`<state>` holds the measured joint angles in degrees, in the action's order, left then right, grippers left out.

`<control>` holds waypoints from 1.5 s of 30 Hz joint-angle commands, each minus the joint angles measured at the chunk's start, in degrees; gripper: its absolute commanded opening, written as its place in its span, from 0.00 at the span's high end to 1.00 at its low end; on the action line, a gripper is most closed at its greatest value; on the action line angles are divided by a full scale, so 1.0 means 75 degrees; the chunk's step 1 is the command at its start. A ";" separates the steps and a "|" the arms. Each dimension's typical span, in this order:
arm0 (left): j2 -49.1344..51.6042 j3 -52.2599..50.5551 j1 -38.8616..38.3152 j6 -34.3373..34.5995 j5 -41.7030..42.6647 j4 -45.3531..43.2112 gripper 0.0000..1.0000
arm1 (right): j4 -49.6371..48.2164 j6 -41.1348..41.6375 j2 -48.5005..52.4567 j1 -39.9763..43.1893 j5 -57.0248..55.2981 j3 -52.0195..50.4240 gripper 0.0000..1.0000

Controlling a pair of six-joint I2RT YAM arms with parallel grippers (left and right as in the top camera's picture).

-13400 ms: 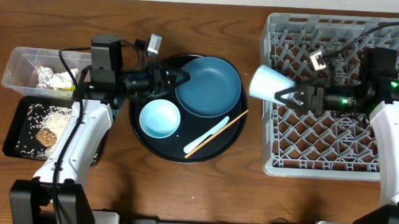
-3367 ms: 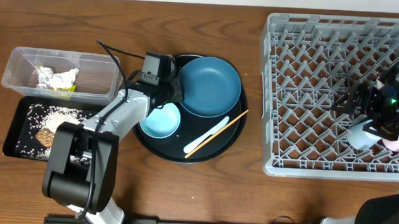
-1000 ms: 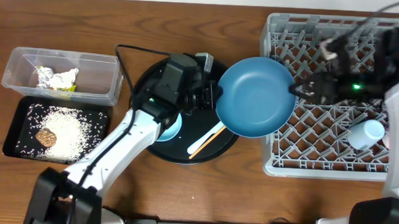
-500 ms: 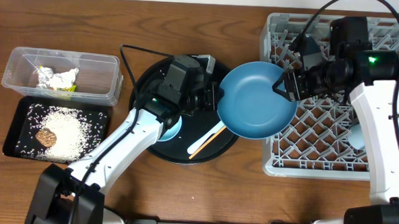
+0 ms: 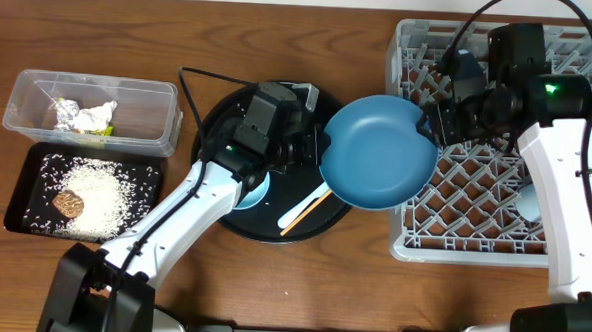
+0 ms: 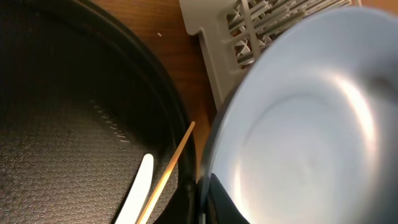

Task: Sort waste into correct bins and load items into the dishwasher rack
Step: 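Carry the blue plate with the right gripper into the rack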

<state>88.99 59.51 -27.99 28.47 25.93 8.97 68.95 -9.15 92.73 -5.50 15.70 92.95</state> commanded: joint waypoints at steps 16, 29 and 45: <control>-0.0076 0.0111 -0.0009 -0.0070 0.0073 -0.0125 0.94 | -0.0254 0.0248 -0.0079 -0.0020 -0.0064 -0.0737 0.99; -0.0093 0.0111 0.0408 -0.0160 -0.0233 -0.0297 0.93 | -0.0242 0.0997 -0.0079 0.0592 -0.0816 -0.0326 0.99; -0.0525 0.0111 0.2183 -0.0157 -0.0122 0.0463 0.72 | -0.0277 0.3523 -0.0087 0.2637 -0.4511 0.0664 0.99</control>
<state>86.02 60.97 -12.29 27.73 26.24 11.68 67.64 9.87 92.75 13.32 -7.22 96.82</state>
